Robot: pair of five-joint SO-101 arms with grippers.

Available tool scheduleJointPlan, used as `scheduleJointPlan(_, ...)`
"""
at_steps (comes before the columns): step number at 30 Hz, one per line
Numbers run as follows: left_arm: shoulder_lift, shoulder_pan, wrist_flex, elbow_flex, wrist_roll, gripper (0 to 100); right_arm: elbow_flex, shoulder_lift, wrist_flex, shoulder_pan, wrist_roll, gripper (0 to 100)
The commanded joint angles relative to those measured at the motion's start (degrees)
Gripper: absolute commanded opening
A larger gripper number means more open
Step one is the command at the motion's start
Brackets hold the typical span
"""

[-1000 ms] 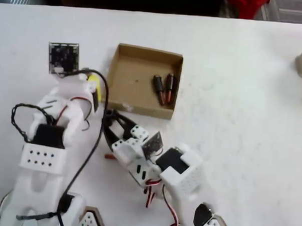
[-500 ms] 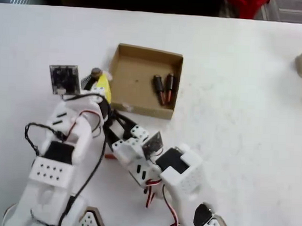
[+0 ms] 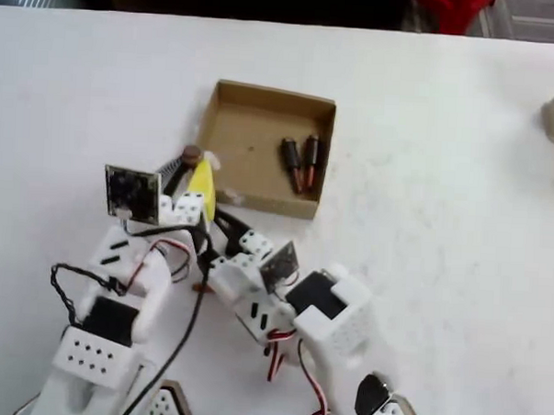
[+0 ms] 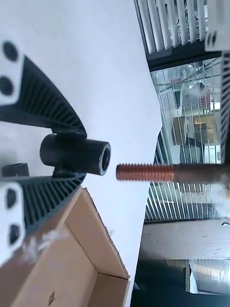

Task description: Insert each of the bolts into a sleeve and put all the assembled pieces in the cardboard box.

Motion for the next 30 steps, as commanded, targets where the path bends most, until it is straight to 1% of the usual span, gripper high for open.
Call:
scheduleJointPlan(1, -1.5, 0.6, -2.3, -0.3, -0.6, 2, -0.4, -0.5, 0.0, -0.4, 0.8, 1.7)
scheduleJointPlan(13, -1.5, 0.6, -1.6, 0.9, -0.7, 2, -0.4, -0.5, 0.0, -0.4, 0.8, 1.7)
scheduleJointPlan(19, -1.5, 0.6, 5.5, -2.0, -0.7, 2, -0.4, -0.5, 0.0, -0.4, 0.8, 1.7)
scheduleJointPlan(22, -1.5, 0.8, 6.3, -2.2, -1.0, 2, -0.4, -0.5, 0.0, -0.4, 0.8, 1.7)
scheduleJointPlan(25, -1.4, 0.9, 6.5, -2.1, -4.1, 2, -0.4, -0.5, 0.0, -0.4, 0.8, 1.7)
scheduleJointPlan(30, -1.4, 1.1, 8.4, -2.5, -4.6, 2, -0.4, -0.5, 0.0, -0.4, 0.8, 1.7)
